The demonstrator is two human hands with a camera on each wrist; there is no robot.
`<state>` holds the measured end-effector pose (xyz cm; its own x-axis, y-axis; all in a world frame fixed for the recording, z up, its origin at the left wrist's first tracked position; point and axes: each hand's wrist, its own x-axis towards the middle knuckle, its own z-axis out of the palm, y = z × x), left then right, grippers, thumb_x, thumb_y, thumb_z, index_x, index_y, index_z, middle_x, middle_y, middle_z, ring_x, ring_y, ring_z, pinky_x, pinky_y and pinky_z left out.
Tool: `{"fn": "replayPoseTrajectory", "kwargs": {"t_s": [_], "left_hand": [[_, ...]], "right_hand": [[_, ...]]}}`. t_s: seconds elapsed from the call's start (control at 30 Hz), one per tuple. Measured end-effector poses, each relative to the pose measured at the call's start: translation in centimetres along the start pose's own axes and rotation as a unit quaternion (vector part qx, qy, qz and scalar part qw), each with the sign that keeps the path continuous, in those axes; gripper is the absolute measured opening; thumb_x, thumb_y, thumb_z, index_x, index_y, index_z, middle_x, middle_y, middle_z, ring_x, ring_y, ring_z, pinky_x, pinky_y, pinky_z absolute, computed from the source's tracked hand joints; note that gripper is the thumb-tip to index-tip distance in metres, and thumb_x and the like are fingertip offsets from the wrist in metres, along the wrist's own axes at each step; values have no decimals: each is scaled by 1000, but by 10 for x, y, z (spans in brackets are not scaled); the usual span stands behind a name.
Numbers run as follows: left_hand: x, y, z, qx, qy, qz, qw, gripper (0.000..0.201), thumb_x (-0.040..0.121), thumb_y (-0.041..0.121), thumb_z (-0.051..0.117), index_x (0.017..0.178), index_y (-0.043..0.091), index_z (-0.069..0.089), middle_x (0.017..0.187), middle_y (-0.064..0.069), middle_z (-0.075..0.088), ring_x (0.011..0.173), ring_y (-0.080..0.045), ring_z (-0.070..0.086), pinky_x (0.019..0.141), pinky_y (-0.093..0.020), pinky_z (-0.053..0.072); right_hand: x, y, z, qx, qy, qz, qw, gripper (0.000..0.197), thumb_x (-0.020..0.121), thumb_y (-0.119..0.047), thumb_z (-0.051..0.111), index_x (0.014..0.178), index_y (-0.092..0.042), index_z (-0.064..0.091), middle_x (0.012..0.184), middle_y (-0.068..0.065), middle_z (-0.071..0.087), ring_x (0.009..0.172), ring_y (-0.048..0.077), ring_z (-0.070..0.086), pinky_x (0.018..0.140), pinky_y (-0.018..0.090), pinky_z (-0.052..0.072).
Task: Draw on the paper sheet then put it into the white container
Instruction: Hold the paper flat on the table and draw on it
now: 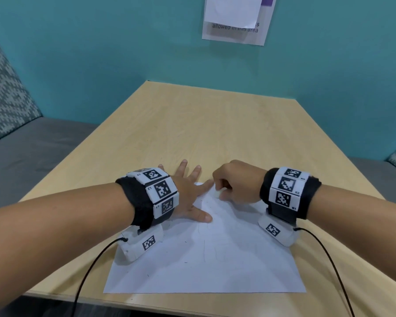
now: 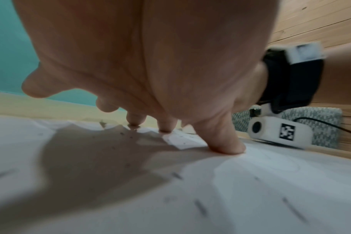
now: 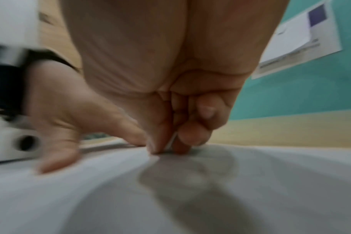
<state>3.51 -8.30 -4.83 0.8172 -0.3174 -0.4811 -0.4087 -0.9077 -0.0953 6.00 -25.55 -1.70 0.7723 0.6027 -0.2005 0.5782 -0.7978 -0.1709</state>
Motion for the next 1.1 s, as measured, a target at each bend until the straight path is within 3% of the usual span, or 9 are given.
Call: {"fn": "replayPoseTrajectory", "kwargs": {"t_s": [0.07, 0.23, 0.37, 0.53, 0.6, 0.67, 0.83, 0.97, 1.1], "left_hand": [[1, 1, 2, 0, 10, 0, 1000, 97, 80, 87, 33, 151, 47, -20, 163, 2, -27, 147, -34, -29, 108, -77, 2], [4, -2, 4, 8, 11, 1, 1000, 96, 79, 88, 30, 149, 48, -21, 163, 2, -26, 148, -35, -27, 107, -77, 5], [1, 1, 0, -4, 4, -6, 1000, 97, 81, 85, 34, 151, 46, -20, 163, 2, -27, 147, -34, -29, 109, -76, 2], [4, -3, 2, 6, 6, -2, 1000, 97, 78, 89, 30, 151, 47, -19, 163, 2, -26, 147, -36, -28, 107, -77, 5], [3, -1, 0, 6, 3, -6, 1000, 98, 79, 88, 31, 151, 46, -20, 163, 2, -27, 147, -36, -28, 108, -77, 4], [3, 1, -1, 4, 1, -8, 1000, 98, 80, 87, 32, 152, 46, -20, 163, 2, -27, 147, -35, -29, 108, -76, 3], [6, -3, 3, 1, 11, -3, 1000, 98, 78, 89, 31, 151, 47, -20, 163, 2, -27, 147, -35, -29, 107, -77, 3], [7, -2, 3, 13, 12, -4, 1000, 99, 77, 90, 30, 150, 47, -22, 163, 1, -26, 147, -36, -28, 108, -77, 4], [9, -5, 7, 16, 31, 5, 999, 99, 77, 90, 29, 153, 45, -17, 164, -1, -23, 148, -36, -26, 109, -76, 2]], "right_hand": [[3, 6, -3, 0, 12, 18, 1000, 4, 82, -15, 65, 82, -15, 61, 71, -6, 54, 69, 18, 52, 61, 25, 41], [-6, -5, 6, 1, -24, -26, 999, 6, 82, -15, 65, 84, -11, 62, 66, -7, 54, 60, 11, 47, 60, 26, 42], [1, 7, -3, -5, 16, 13, 1000, 5, 82, -15, 66, 85, -12, 63, 68, -9, 51, 67, 16, 50, 57, 24, 37], [-10, -8, 3, 1, -31, -30, 999, 15, 82, -14, 65, 74, -24, 57, 64, -11, 52, 59, 8, 47, 57, 21, 37], [-6, 0, -3, -5, -9, 3, 1000, 3, 82, -15, 65, 81, -16, 62, 69, -7, 55, 66, 14, 50, 61, 24, 40], [-6, 1, -4, -16, 1, 11, 1000, 5, 82, -14, 63, 86, -11, 63, 71, -4, 56, 69, 17, 51, 61, 25, 40], [-15, -14, 6, -3, -38, -32, 999, 19, 83, -15, 65, 72, -23, 52, 63, -11, 50, 59, 7, 47, 55, 19, 35], [-8, -5, 1, -14, -3, 5, 1000, 8, 83, -16, 65, 81, -17, 58, 70, -4, 54, 69, 18, 53, 62, 26, 40], [-17, -16, 11, -1, -16, -40, 999, 6, 84, -15, 64, 80, -15, 59, 64, -11, 49, 62, 14, 49, 62, 28, 43]]}}
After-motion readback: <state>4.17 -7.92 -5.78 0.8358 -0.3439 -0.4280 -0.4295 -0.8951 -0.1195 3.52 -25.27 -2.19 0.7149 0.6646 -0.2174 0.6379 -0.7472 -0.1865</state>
